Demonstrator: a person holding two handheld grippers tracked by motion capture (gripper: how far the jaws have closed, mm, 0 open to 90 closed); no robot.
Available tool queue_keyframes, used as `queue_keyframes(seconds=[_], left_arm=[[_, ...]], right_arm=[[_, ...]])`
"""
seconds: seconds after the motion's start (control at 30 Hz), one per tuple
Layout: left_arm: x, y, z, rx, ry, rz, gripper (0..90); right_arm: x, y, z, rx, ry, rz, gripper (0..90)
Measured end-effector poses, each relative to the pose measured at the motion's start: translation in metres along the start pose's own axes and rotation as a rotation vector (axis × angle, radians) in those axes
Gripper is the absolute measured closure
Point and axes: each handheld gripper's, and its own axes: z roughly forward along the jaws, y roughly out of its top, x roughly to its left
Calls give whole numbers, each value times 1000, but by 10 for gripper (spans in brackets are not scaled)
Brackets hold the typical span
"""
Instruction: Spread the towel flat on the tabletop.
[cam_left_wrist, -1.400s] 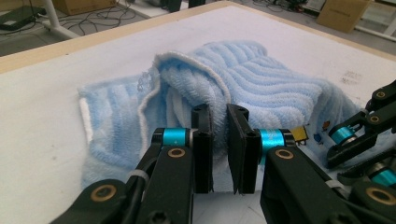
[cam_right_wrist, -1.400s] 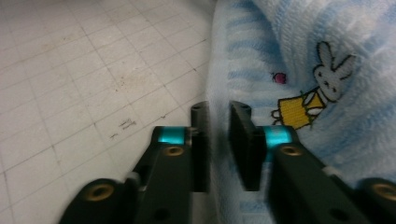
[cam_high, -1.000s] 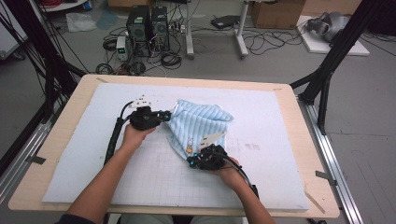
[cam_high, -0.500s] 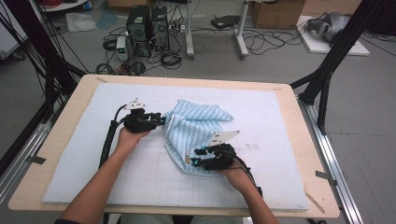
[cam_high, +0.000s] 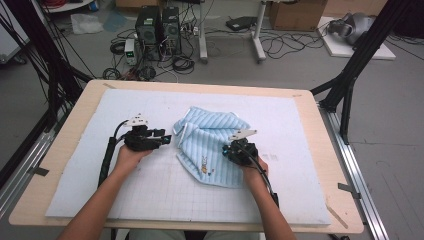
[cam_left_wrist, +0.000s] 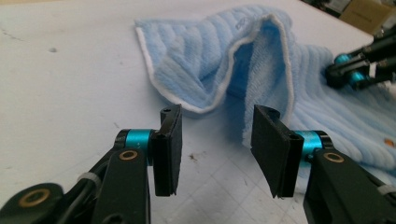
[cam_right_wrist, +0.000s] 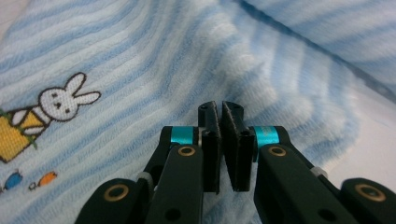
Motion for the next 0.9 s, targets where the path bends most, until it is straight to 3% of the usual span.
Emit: queue_keyframes(seconds=[0.07, 0.13, 0.2, 0.27, 0.43, 0.5, 0.63, 0.73, 0.77, 0.83, 0.87, 0.9], left_arm=[[-4, 0, 2, 14, -18, 13, 555], [-10, -1, 4, 42, -41, 26, 561], [-18, -3, 8, 76, -68, 44, 567], [-25, -6, 10, 92, -90, 64, 579], [-38, -10, 11, 123, -117, 59, 589], [-43, -11, 10, 103, -121, 44, 597], [-50, -13, 16, 123, -113, 47, 615], [-56, -13, 24, 186, -54, 90, 623], [-58, -12, 25, 186, -41, 101, 633], [-62, -12, 25, 195, -26, 158, 711], [-63, -12, 24, 205, -20, 174, 786], [-65, -13, 22, 205, -12, 168, 801]], right_arm=[[-3, -1, -3, 14, -79, 4, 865], [-7, -4, -5, 12, -106, 50, 820], [-10, -5, -7, 2, -111, 88, 664], [-10, -6, -12, -26, -104, 101, 592], [-9, -14, -32, -91, -100, 94, 534], [-9, -19, -40, -93, -106, 89, 529], [-13, -26, -52, -125, -111, 119, 511], [-12, -31, -56, -126, -110, 140, 510], [-11, -33, -56, -123, -107, 145, 510], [-8, -37, -57, -114, -104, 141, 510], [-6, -38, -57, -108, -104, 140, 510], [-4, -39, -58, -106, -102, 141, 510]])
